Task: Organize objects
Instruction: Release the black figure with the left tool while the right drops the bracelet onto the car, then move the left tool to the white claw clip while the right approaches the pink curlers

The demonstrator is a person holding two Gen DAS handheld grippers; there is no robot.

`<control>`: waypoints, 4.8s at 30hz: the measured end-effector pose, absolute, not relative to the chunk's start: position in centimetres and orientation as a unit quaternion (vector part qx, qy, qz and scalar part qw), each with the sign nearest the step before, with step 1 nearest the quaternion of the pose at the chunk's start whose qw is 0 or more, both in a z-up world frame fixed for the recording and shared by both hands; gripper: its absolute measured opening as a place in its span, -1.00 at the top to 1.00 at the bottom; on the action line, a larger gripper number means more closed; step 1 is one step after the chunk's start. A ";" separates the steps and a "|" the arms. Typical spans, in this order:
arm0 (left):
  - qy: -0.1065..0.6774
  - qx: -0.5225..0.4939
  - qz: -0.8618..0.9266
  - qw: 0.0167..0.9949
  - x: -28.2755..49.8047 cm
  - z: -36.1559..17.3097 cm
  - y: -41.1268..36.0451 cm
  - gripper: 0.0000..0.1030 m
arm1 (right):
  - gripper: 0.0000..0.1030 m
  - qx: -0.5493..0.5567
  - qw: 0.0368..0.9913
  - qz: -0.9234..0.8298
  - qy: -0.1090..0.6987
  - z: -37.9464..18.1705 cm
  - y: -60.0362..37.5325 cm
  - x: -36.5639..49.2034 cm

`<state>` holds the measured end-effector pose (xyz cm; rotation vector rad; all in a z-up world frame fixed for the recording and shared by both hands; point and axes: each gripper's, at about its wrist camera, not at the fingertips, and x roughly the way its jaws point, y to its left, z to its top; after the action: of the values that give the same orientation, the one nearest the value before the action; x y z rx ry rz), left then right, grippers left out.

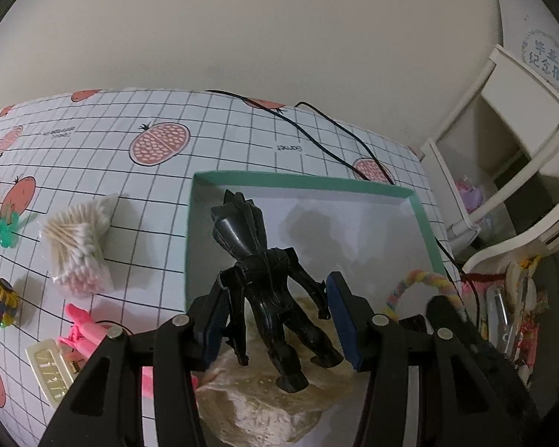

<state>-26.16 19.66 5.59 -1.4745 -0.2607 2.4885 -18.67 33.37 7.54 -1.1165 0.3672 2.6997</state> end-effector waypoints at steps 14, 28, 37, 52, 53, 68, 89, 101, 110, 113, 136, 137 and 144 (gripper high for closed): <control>-0.102 -0.510 0.847 0.111 -25.0 7.4 18.7 -0.14 | 0.35 -0.401 0.104 0.901 0.127 7.3 33.7 -18.8; -0.079 -0.507 0.858 0.006 -21.2 9.2 13.2 -0.15 | 0.10 -0.422 0.121 0.889 0.129 7.2 34.4 -18.5; -0.085 -0.517 0.852 -0.027 -20.3 8.3 11.5 -0.58 | -0.29 -0.409 0.116 0.898 0.114 8.7 33.7 -18.2; -0.084 -0.514 0.851 -0.060 -20.8 7.1 9.4 -0.90 | -1.00 -0.412 0.102 0.900 0.102 8.3 32.3 -18.7; -0.084 -0.513 0.852 -0.062 -20.9 7.2 9.3 -0.90 | -1.00 -0.412 0.101 0.900 0.099 8.3 32.1 -18.7; -0.092 -0.511 0.850 -0.085 -21.2 6.8 7.3 -0.90 | -1.00 -0.419 0.104 0.898 0.081 8.2 30.9 -18.9; -0.204 -0.495 0.830 -0.158 -19.8 8.4 -5.8 -0.90 | -1.00 -0.415 -0.042 0.909 0.006 10.5 20.1 -19.1; -0.158 -0.560 0.810 -0.074 -20.9 6.4 -1.7 -0.90 | -0.80 -0.456 -0.094 0.884 -0.037 6.6 17.3 -19.9; -0.148 -0.586 0.795 -0.046 -21.2 4.7 -0.2 -0.90 | -0.39 -0.466 -0.099 0.878 -0.040 5.2 17.5 -20.1; -0.147 -0.599 0.786 -0.040 -21.4 3.9 0.3 -0.90 | -0.20 -0.464 -0.100 0.879 -0.042 5.2 17.7 -20.1; -0.155 -0.623 0.766 -0.031 -21.7 1.9 0.8 -0.90 | 0.29 -0.463 -0.154 0.871 -0.049 5.1 16.8 -19.4; -0.159 -0.624 0.765 -0.028 -21.7 1.8 0.8 -0.90 | 0.29 -0.465 -0.156 0.870 -0.052 5.0 16.7 -19.4; -0.164 -0.621 0.766 -0.025 -21.7 1.7 1.0 -0.90 | 0.29 -0.474 -0.164 0.863 -0.066 4.3 15.9 -19.1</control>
<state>-21.69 1.00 1.74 -1.9840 -0.5236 2.4449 -19.06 15.95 4.30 -1.6658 -0.2338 3.0351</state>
